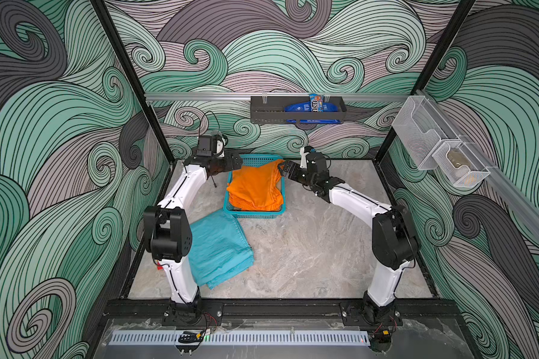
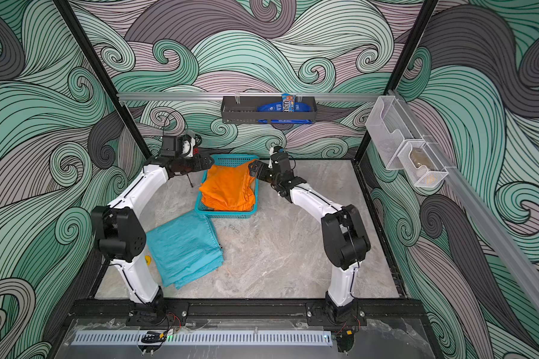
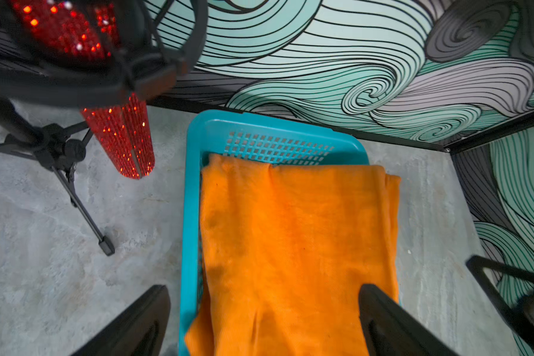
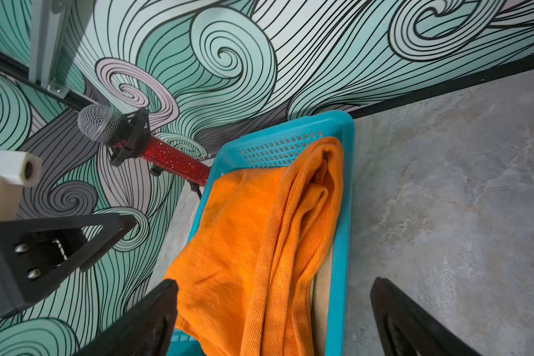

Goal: Put the folded long pants in the basket
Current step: Place the long pant in the basket, then move the basket to the center of the board.

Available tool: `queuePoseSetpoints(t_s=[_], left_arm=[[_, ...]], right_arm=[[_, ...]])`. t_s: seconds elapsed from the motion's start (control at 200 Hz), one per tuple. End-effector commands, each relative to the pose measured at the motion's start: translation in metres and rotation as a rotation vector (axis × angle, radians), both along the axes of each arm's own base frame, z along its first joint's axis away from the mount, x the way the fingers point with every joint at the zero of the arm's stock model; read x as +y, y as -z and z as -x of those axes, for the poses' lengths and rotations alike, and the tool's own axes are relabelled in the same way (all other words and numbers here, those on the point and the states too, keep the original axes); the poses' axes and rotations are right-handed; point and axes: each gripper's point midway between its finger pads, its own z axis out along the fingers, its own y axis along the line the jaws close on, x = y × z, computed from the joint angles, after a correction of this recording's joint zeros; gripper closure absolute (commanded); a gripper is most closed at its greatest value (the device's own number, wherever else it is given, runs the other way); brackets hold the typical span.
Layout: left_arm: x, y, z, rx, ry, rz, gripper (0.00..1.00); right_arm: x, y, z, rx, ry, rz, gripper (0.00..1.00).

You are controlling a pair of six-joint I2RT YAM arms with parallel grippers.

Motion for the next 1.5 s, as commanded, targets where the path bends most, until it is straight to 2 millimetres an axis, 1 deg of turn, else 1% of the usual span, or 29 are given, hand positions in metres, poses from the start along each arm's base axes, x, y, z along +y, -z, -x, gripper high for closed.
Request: queuePoseSetpoints(t_s=[0.0,0.03,0.05,0.13,0.18,0.205,0.215,0.225,0.315,0.405,0.47,0.525,0.55,0.595,0.615,0.68,0.705,0.725,0.745,0.795,0.83,0.88,0.946,1.001,1.111,1.286,1.386,1.436,1.496], left_arm=[[-0.007,-0.034,0.020,-0.135,0.017,0.135,0.02],[-0.007,-0.034,0.029,-0.152,0.025,0.171,0.02],[-0.007,-0.040,0.034,-0.178,0.028,0.197,0.02],[-0.004,-0.037,0.056,-0.189,0.031,0.283,0.03],[0.000,-0.029,0.066,-0.178,0.022,0.300,0.03],[0.002,-0.016,0.070,-0.151,0.012,0.301,0.03],[0.003,-0.022,0.075,-0.167,0.015,0.302,0.03],[0.004,-0.021,0.077,-0.168,0.012,0.300,0.03],[0.010,0.000,0.090,-0.127,-0.007,0.297,0.03],[0.011,0.018,0.098,-0.079,-0.022,0.329,0.03],[0.011,0.024,0.101,-0.056,-0.018,0.353,0.03],[0.012,0.026,0.102,-0.041,-0.020,0.363,0.03],[0.012,0.026,0.101,-0.037,-0.021,0.364,0.03],[0.013,0.028,0.102,-0.023,-0.023,0.358,0.04],[0.014,0.031,0.103,-0.012,-0.022,0.353,0.04],[0.013,0.037,0.107,0.026,-0.020,0.341,0.04],[0.013,0.041,0.109,0.040,-0.020,0.337,0.04],[0.014,0.044,0.111,0.050,-0.021,0.336,0.04],[0.014,0.047,0.113,0.057,-0.021,0.330,0.04],[0.015,0.054,0.119,0.070,-0.025,0.322,0.04],[0.016,0.057,0.123,0.075,-0.030,0.316,0.04],[0.017,0.061,0.127,0.081,-0.037,0.309,0.04],[0.019,0.063,0.131,0.083,-0.044,0.297,0.04],[0.020,0.065,0.134,0.087,-0.048,0.288,0.04],[0.020,0.070,0.136,0.099,-0.051,0.290,0.04],[0.019,0.077,0.135,0.118,-0.056,0.310,0.04],[0.018,0.079,0.134,0.127,-0.055,0.316,0.05],[0.018,0.080,0.135,0.133,-0.057,0.319,0.05],[0.018,0.079,0.135,0.132,-0.057,0.319,0.05]], right_arm=[[0.017,0.029,0.022,0.079,-0.167,0.067,0.00],[0.021,0.033,0.024,0.087,-0.183,0.066,0.00],[0.022,0.035,0.024,0.093,-0.190,0.063,0.00],[0.030,0.046,0.025,0.117,-0.220,0.058,0.00],[0.036,0.053,0.026,0.132,-0.242,0.054,0.00],[0.041,0.056,0.027,0.137,-0.255,0.052,0.00],[0.042,0.057,0.027,0.139,-0.260,0.051,0.00],[0.043,0.058,0.028,0.140,-0.264,0.051,0.00],[0.053,0.069,0.029,0.158,-0.284,0.058,0.00],[0.052,0.084,0.028,0.191,-0.267,0.064,0.01],[0.049,0.094,0.027,0.211,-0.250,0.069,0.04],[0.047,0.099,0.026,0.220,-0.239,0.077,0.11],[0.047,0.100,0.025,0.221,-0.239,0.078,0.16],[0.047,0.102,0.025,0.225,-0.237,0.077,0.28],[0.045,0.101,0.024,0.225,-0.231,0.077,0.36],[0.036,0.101,0.021,0.226,-0.209,0.078,0.50],[0.033,0.100,0.020,0.226,-0.203,0.076,0.57],[0.030,0.099,0.019,0.226,-0.198,0.074,0.63],[0.027,0.098,0.018,0.226,-0.196,0.069,0.65],[0.018,0.096,0.016,0.231,-0.197,0.055,0.67],[0.011,0.094,0.014,0.234,-0.199,0.040,0.70],[-0.002,0.094,0.013,0.243,-0.196,0.020,0.71],[-0.023,0.093,0.013,0.247,-0.190,0.009,0.71],[-0.045,0.087,0.015,0.236,-0.183,0.002,0.71],[-0.089,0.086,0.026,0.235,-0.166,-0.015,0.71],[-0.160,0.104,0.049,0.282,-0.071,-0.001,0.70],[-0.192,0.115,0.059,0.306,-0.007,0.003,0.71],[-0.205,0.119,0.062,0.314,0.027,0.012,0.76],[-0.218,0.123,0.065,0.322,0.065,0.027,0.77]])
